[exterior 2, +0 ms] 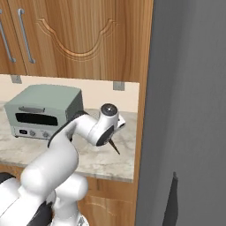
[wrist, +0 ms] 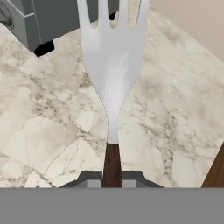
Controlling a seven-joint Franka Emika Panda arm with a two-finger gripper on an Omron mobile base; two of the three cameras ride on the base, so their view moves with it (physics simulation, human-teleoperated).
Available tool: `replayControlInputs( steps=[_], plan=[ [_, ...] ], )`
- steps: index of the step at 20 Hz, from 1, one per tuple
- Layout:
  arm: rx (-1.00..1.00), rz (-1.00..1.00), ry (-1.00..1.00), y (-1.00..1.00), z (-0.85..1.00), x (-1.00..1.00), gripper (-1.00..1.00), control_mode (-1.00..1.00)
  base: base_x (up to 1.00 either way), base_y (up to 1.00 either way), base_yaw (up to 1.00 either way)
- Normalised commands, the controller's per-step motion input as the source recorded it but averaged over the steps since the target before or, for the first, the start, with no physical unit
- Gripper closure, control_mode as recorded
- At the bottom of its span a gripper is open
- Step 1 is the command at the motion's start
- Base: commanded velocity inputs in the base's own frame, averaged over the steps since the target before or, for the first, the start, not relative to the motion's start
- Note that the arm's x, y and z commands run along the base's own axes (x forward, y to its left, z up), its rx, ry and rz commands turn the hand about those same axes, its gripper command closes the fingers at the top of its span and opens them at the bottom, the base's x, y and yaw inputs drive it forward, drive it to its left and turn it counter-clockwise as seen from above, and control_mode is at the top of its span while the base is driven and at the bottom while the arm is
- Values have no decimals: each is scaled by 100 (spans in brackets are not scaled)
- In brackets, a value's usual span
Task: Take the fork and place it on the left side of the plate. Then take the spoon and place it on the right side of the plate. Make sure they're directly next to the plate.
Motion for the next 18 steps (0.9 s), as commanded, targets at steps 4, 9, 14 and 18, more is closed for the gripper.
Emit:
replayControlInputs(
  steps=[4, 9, 14, 18],
  plan=[
    [0, 0, 3, 11, 51, -29, 100, -100, 0, 0, 0],
    [0, 0, 0, 9, 41, -50, 100, -100, 0, 0, 0],
    [0, 0, 0, 11, 54, -47, 100, -100, 0, 0, 0],
    [0, 0, 0, 20, 52, -42, 100, -100, 0, 0, 0]
  ],
)
